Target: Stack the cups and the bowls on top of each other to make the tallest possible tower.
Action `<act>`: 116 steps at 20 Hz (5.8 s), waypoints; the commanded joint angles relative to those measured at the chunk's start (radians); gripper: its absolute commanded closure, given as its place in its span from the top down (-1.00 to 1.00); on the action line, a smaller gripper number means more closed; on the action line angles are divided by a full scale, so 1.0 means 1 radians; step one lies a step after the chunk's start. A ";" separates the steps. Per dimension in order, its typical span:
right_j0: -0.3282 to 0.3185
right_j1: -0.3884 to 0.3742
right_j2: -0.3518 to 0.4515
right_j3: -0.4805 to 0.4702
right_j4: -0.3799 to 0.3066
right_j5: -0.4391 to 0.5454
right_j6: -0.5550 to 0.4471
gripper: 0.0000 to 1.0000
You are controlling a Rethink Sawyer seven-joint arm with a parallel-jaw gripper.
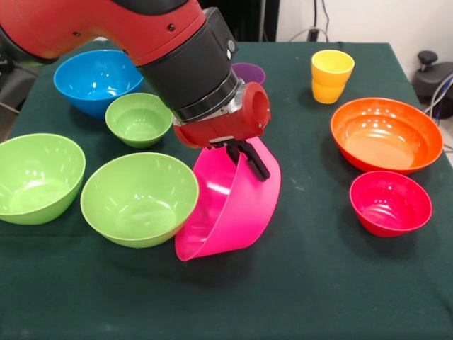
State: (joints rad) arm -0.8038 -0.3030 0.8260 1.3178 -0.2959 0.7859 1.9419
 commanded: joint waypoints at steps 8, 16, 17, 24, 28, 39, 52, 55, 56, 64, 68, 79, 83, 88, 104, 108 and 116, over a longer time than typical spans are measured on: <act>0.019 0.045 -0.035 -0.040 -0.058 0.051 -0.199 -1.00; 0.022 0.021 -0.041 -0.003 -0.074 0.003 -0.166 -1.00; 0.023 0.020 -0.041 -0.001 -0.076 -0.004 -0.163 -1.00; 0.023 0.023 -0.037 0.004 -0.074 -0.017 -0.153 -1.00; 0.021 0.016 -0.039 0.016 -0.082 -0.039 -0.144 -1.00; 0.029 -0.002 -0.056 0.023 -0.101 -0.055 -0.125 -1.00; 0.041 -0.017 -0.072 0.032 -0.097 -0.046 -0.096 1.00; 0.046 -0.026 -0.080 0.040 -0.104 -0.060 -0.082 1.00; 0.048 -0.029 -0.083 0.041 -0.108 -0.067 -0.079 1.00; 0.076 -0.199 -0.080 0.101 -0.066 -0.017 0.010 1.00; 0.127 -0.382 -0.111 0.101 -0.015 0.133 0.083 1.00; 0.271 -0.533 -0.234 0.041 0.086 0.352 0.221 1.00; 0.369 -0.526 -0.291 -0.009 0.089 0.386 0.323 1.00; 0.495 -0.458 -0.369 -0.110 0.073 0.390 0.455 1.00; 0.719 -0.209 -0.533 -0.465 -0.006 0.349 0.699 1.00; 0.736 -0.188 -0.559 -0.467 -0.030 0.282 0.672 1.00; 0.719 -0.125 -0.556 -0.494 0.017 0.297 0.576 1.00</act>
State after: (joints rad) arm -0.0706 -0.5054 0.3110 0.8531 -0.2283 1.0839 2.4557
